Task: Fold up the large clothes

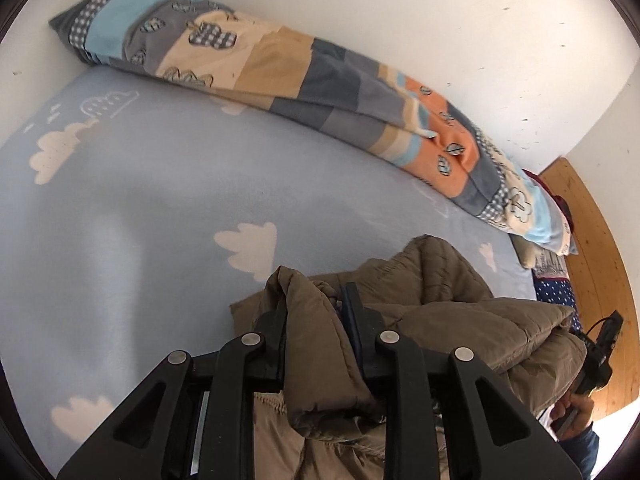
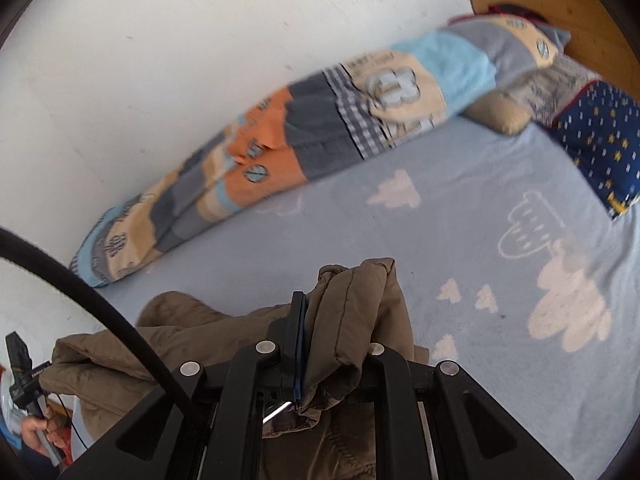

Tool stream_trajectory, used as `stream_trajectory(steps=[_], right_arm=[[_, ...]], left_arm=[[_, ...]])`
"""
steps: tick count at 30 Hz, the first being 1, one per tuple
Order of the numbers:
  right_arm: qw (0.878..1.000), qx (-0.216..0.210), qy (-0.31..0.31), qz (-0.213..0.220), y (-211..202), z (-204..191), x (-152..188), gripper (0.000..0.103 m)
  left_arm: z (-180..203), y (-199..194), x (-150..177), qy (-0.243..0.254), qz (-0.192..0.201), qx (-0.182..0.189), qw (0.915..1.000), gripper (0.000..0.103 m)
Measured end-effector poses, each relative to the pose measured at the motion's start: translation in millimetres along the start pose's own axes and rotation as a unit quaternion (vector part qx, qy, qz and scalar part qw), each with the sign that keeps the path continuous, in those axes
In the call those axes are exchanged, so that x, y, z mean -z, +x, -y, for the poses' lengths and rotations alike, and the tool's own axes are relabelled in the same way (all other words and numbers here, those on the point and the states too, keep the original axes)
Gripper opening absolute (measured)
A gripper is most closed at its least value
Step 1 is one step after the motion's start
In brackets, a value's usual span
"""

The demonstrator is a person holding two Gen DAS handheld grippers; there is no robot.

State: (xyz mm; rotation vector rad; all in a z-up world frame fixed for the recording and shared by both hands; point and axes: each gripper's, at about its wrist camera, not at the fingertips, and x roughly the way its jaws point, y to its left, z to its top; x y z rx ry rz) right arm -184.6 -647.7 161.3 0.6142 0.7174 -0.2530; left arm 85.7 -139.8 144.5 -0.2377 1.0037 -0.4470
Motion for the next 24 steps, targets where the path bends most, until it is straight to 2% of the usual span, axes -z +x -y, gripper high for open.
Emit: stream_trajectory(steps=[5, 6, 11, 12, 13, 14, 15, 17, 19, 21, 24], right_arm=[[0.998, -0.001, 0.056, -0.037, 46, 22, -2, 0.014], [0.997, -0.005, 0.068, -0.043, 50, 25, -3, 0.017], [0.99, -0.052, 0.118, -0.05, 46, 39, -12, 0.025], [0.989, -0.061, 0.122, -0.049, 42, 40, -15, 0.027], [0.988, -0.07, 0.128, -0.045, 37, 41, -18, 0.029], [0.988, -0.075, 0.13, -0.041, 31, 42, -20, 0.036], [0.988, -0.075, 0.132, -0.031, 23, 43, -25, 0.049], [0.99, -0.062, 0.126, -0.002, 3, 45, -35, 0.063], [0.99, -0.068, 0.123, 0.007, -11, 45, -41, 0.063], [0.993, -0.068, 0.101, 0.013, -26, 37, -44, 0.063], [0.997, -0.069, 0.036, 0.014, -44, 8, -39, 0.061]], left_arm=[[-5, 19, -13, -0.031, -0.013, 0.018, 0.9993, 0.03], [-6, 18, -16, -0.036, -0.015, 0.024, 0.999, 0.033], [-9, 3, -29, -0.048, -0.019, 0.045, 0.9977, 0.041], [-10, -2, -31, -0.051, -0.012, 0.046, 0.9976, 0.045], [-11, -9, -33, -0.052, -0.001, 0.044, 0.9977, 0.053], [-12, -19, -36, -0.053, 0.023, 0.037, 0.9977, 0.057], [-14, -27, -38, -0.054, 0.039, 0.033, 0.9972, 0.061], [-18, -44, -43, -0.064, 0.057, 0.037, 0.9956, 0.062], [-16, -56, -44, -0.063, 0.066, 0.037, 0.9951, 0.062], [-4, -66, -40, -0.034, 0.069, 0.034, 0.9964, 0.062], [32, -75, -19, 0.027, 0.064, 0.044, 0.9966, 0.063]])
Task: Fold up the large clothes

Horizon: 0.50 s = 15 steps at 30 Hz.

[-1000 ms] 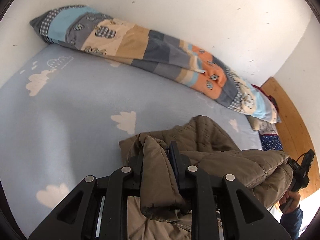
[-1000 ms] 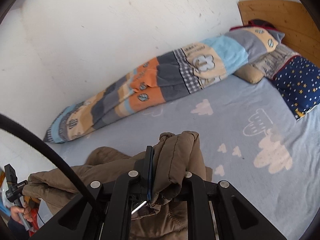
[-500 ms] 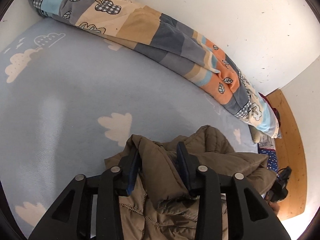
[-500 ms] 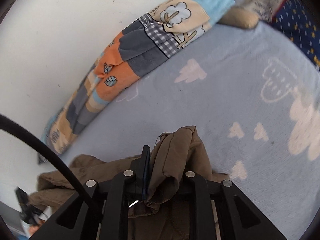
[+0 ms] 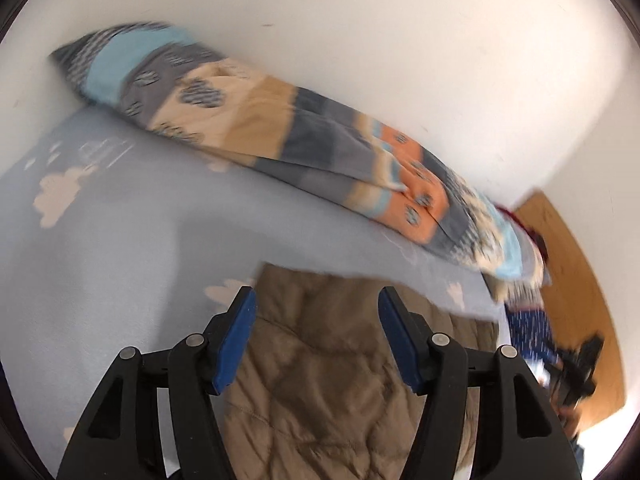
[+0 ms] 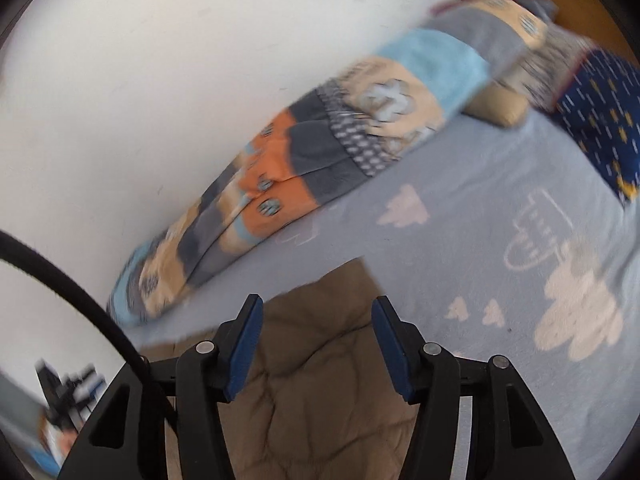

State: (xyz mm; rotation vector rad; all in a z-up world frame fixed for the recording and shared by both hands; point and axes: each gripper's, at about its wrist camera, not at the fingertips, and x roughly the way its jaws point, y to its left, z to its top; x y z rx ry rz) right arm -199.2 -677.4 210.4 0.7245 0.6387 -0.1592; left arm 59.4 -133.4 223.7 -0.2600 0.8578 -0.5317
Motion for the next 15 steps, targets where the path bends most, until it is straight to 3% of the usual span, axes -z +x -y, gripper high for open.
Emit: stream_trajectory(steps=[4, 8, 12, 15], right_arm=[[0.997, -0.01, -0.079, -0.024, 0, -44, 30, 0.06], [0.988, 0.007, -0.146, -0.058, 23, -74, 61, 0.06], [0.976, 0.039, -0.194, -0.094, 62, -87, 90, 0.058], [0.957, 0.095, -0.239, -0.131, 103, -83, 110, 0.058]], left_arm=[[48, 15, 38, 0.069, -0.033, 0.019, 0.9969, 0.065], [89, 59, 76, 0.13, -0.084, 0.007, 0.988, 0.065], [95, 121, 98, 0.15, -0.138, -0.057, 0.9775, 0.065], [78, 154, 108, 0.123, -0.176, -0.063, 0.9747, 0.069]])
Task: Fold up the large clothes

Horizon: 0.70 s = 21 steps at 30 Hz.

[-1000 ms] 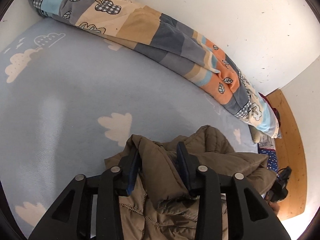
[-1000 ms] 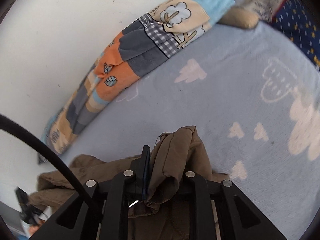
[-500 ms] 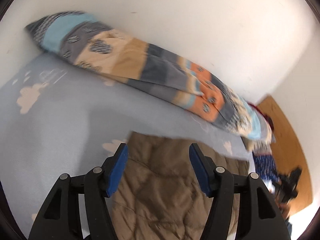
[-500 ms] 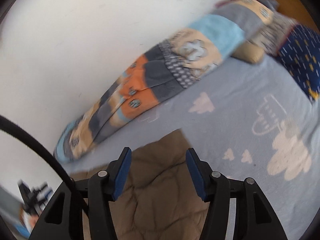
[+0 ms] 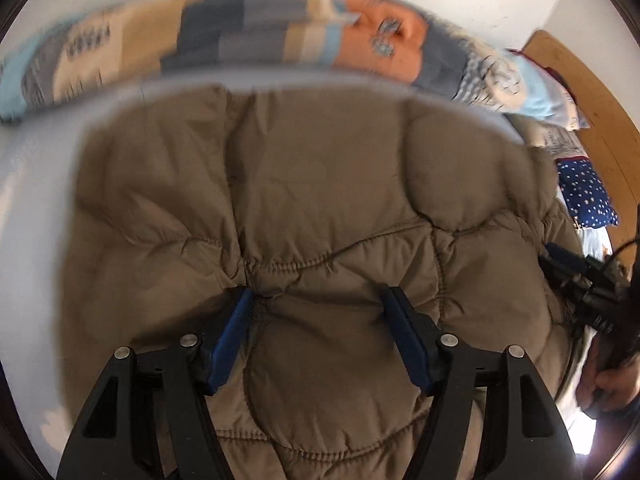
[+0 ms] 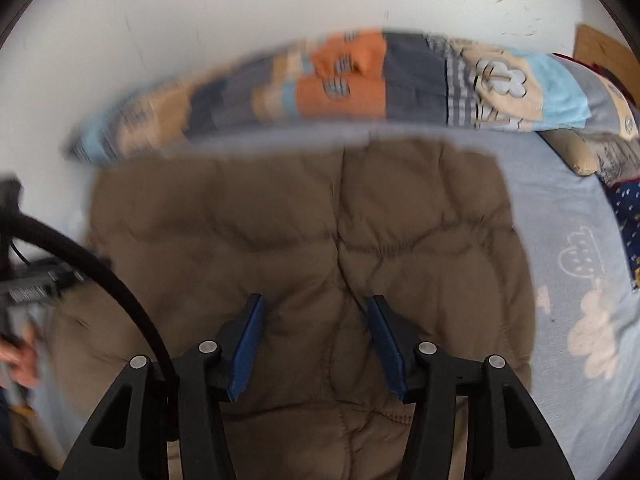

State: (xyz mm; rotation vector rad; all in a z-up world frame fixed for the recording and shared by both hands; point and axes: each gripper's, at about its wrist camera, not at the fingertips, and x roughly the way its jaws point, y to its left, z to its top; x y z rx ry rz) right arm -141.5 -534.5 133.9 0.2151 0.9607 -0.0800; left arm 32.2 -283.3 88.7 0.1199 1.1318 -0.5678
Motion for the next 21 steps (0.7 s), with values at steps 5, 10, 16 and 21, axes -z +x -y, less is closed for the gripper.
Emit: stream_trajectory(steps=[5, 10, 16, 21], right_arm=[[0.999, 0.008, 0.005, -0.037, 36, 13, 0, 0.059], [0.999, 0.01, 0.01, -0.051, 47, 19, -3, 0.059], [0.999, -0.019, 0.05, -0.001, -3, 16, 3, 0.059], [0.996, -0.035, 0.064, 0.057, -74, 3, 39, 0.06]], left_arm=[[-2, 19, -6, -0.009, -0.012, -0.002, 0.9999, 0.071], [-3, 20, -12, -0.022, -0.013, -0.013, 0.9996, 0.071], [11, -38, 14, -0.034, 0.047, 0.003, 0.9983, 0.07], [26, -81, 53, -0.026, 0.07, 0.009, 0.9972, 0.071]])
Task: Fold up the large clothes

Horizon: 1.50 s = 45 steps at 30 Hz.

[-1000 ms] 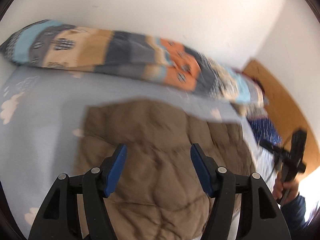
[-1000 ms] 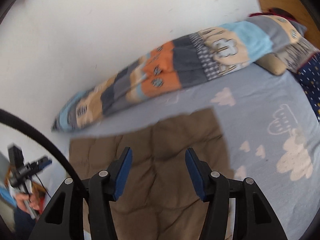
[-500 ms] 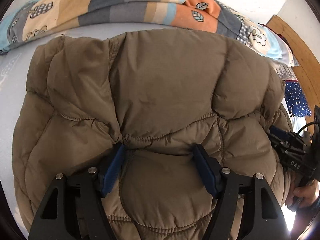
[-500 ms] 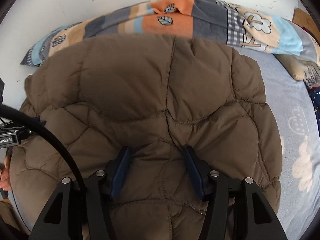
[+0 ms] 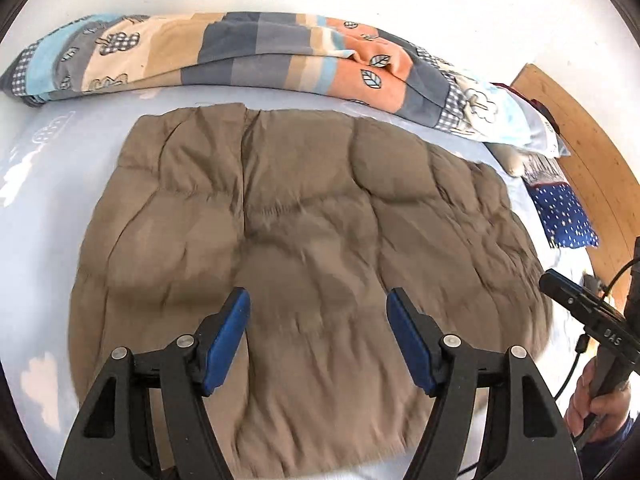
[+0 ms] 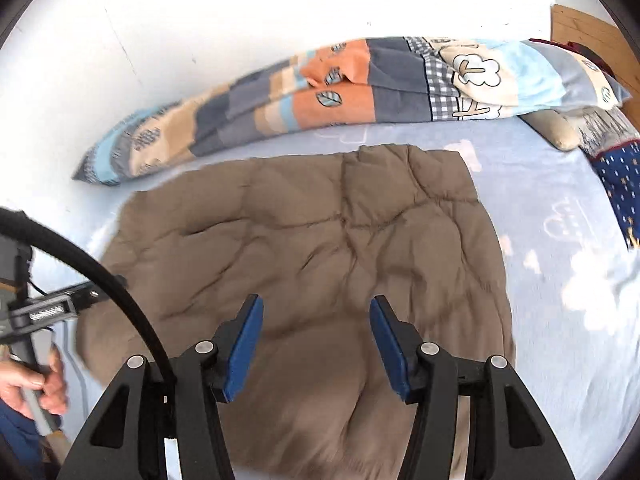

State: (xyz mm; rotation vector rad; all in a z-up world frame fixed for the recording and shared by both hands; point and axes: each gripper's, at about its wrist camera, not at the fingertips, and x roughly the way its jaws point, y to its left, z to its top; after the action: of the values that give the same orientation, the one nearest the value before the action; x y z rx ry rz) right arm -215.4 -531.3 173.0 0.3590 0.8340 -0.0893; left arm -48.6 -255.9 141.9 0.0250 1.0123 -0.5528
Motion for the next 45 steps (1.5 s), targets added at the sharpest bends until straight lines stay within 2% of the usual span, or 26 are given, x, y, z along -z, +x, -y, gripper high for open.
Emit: stream_trajectory(steps=[5, 8, 11, 14, 16, 21, 26, 29, 33, 37, 41, 45], right_arm=[[1.0, -0.017, 0.018, 0.014, -27, -21, 28, 0.06], [1.0, -0.015, -0.009, 0.011, -25, -46, 33, 0.06], [0.999, -0.029, -0.02, 0.008, -8, -59, 35, 0.059], [0.999, -0.016, -0.044, -0.007, 17, -69, 36, 0.047], [0.998, 0.0, -0.066, -0.016, 34, -74, 36, 0.046], [0.995, 0.016, -0.073, -0.071, 76, -68, 42, 0.048], [0.994, 0.025, -0.078, -0.078, 83, -68, 43, 0.048], [0.995, 0.01, -0.066, -0.07, 76, -65, 38, 0.048], [0.999, -0.026, -0.021, -0.042, 48, -51, 28, 0.048], [1.0, -0.008, 0.004, -0.007, 26, -32, 20, 0.048], [0.999, 0.029, 0.026, 0.004, 16, -8, 15, 0.048], [0.998, 0.04, 0.053, -0.001, 15, 9, 14, 0.048]], left_arm=[[24, -23, 42, -0.01, 0.023, -0.003, 0.9997, 0.071], [33, -16, 58, -0.008, 0.025, -0.022, 0.9994, 0.071], [33, 6, 61, 0.007, 0.016, -0.048, 0.9987, 0.07], [30, 19, 61, 0.007, 0.012, -0.052, 0.9986, 0.071], [30, 25, 60, 0.009, 0.008, -0.054, 0.9985, 0.072], [32, 46, 62, 0.03, -0.022, -0.071, 0.9968, 0.072], [35, 49, 62, 0.04, -0.016, -0.083, 0.9956, 0.073], [37, 41, 61, 0.035, 0.0, -0.077, 0.9964, 0.073], [37, 26, 60, 0.036, 0.021, -0.074, 0.9964, 0.073], [39, 20, 59, 0.05, 0.035, -0.091, 0.994, 0.073], [38, 19, 58, 0.058, 0.042, -0.103, 0.9921, 0.073], [36, 18, 55, 0.064, 0.051, -0.12, 0.9894, 0.073]])
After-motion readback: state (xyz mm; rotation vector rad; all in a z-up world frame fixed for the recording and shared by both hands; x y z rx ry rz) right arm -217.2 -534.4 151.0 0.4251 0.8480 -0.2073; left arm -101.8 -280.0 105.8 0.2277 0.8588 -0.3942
